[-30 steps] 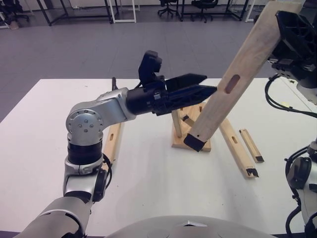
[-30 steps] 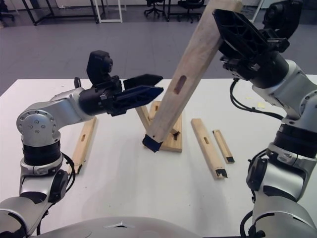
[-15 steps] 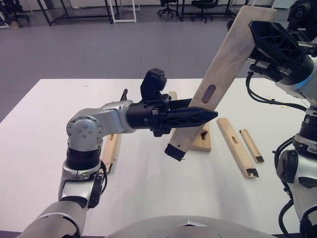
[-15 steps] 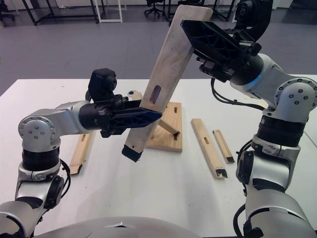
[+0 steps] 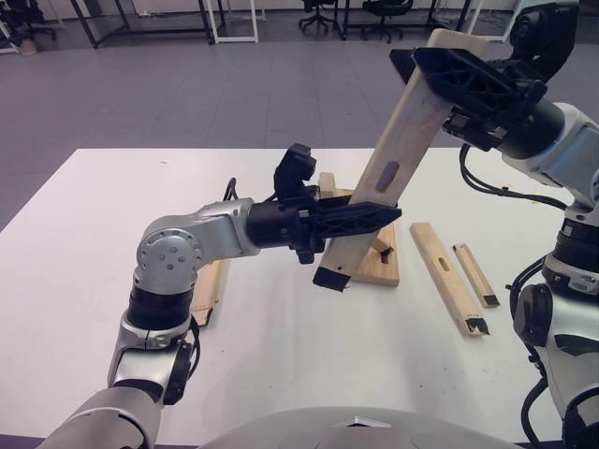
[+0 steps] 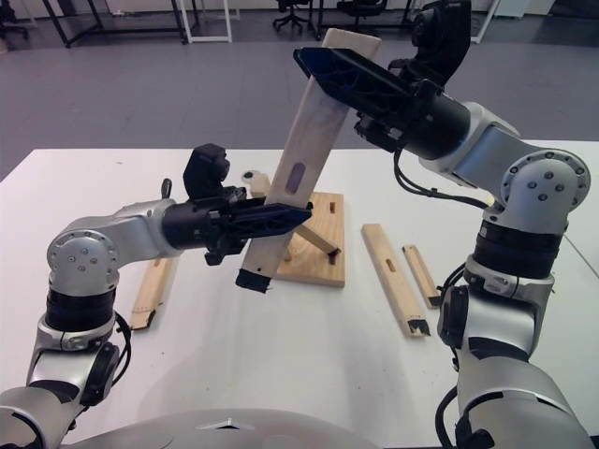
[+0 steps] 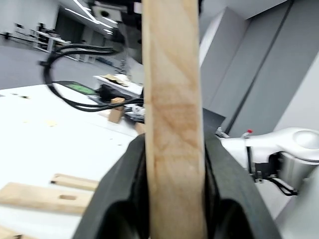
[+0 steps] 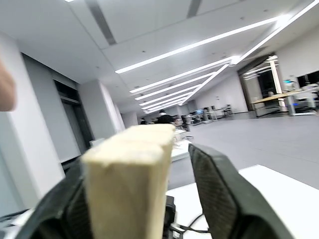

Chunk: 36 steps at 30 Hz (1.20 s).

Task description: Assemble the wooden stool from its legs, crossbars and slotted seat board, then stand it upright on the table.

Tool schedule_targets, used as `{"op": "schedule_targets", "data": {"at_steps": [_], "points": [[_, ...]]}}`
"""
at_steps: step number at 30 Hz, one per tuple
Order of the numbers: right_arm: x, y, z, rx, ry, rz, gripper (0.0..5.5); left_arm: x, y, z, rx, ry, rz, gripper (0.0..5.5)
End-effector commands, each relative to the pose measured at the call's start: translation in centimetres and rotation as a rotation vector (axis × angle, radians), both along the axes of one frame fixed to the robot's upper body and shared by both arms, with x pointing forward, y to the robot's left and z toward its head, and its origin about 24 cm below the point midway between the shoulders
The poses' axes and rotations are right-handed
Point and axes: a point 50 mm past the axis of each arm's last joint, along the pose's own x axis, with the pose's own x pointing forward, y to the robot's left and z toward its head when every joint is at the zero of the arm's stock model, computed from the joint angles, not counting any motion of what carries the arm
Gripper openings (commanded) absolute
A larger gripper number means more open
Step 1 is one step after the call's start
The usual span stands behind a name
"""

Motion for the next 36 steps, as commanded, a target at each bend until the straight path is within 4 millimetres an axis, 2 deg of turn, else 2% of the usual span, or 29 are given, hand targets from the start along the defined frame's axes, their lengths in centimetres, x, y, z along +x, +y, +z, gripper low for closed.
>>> {"op": "schedule_targets", "data": {"at_steps": [1, 5, 10, 18, 19, 22, 25, 28, 32, 34, 36], "points": [[-0.3, -0.7, -1.3, -0.078, 0.098, -0.126, 2.92, 0.0, -0.2, -0.4, 0.051, -0.052, 0.078, 1.04], [-1.2, -1.3, -1.8, -0.095, 0.149, -0.154, 2.15, 0.1, -0.2, -0.7, 0.061, -0.064, 0.113, 1.04], [-2.0, -2.0, -1.2, -0.045, 0.164, -0.139, 1.3, 0.1, -0.3, -1.1, 0.065, -0.056, 0.105, 1.04], [-1.7, -2.3, -1.9, -0.048, 0.205, -0.175, 1.17, -0.1, -0.3, -2.5, 0.143, -0.051, 0.118, 1.04], [-1.7, -2.8, -2.4, -0.065, 0.226, -0.196, 1.17, -0.2, -0.2, -2.9, 0.165, -0.058, 0.126, 1.44], [-1.4, -5.4, -4.3, -0.141, 0.322, -0.291, 1.02, -0.7, 0.6, -4.1, 0.211, -0.07, 0.149, 1.97], [-2.0, -7.2, -6.8, -0.237, 0.439, -0.3, 1.02, -1.8, 2.1, -5.1, 0.232, -0.066, 0.163, 2.49], [-2.9, -7.7, -10.5, -0.301, 0.587, -0.279, 1.02, -2.3, 3.4, -5.7, 0.256, -0.064, 0.193, 3.08], [-4.7, -7.5, -16.0, -0.416, 0.752, -0.289, 1.02, -1.8, 3.8, -6.3, 0.313, -0.102, 0.29, 3.89], [-4.9, -7.8, -17.7, -0.469, 0.78, -0.327, 1.02, -1.7, 3.8, -6.6, 0.335, -0.118, 0.317, 3.93], [-4.3, -8.1, -19.3, -0.492, 0.784, -0.375, 1.01, -1.9, 3.7, -6.8, 0.333, -0.116, 0.324, 3.93]]}}
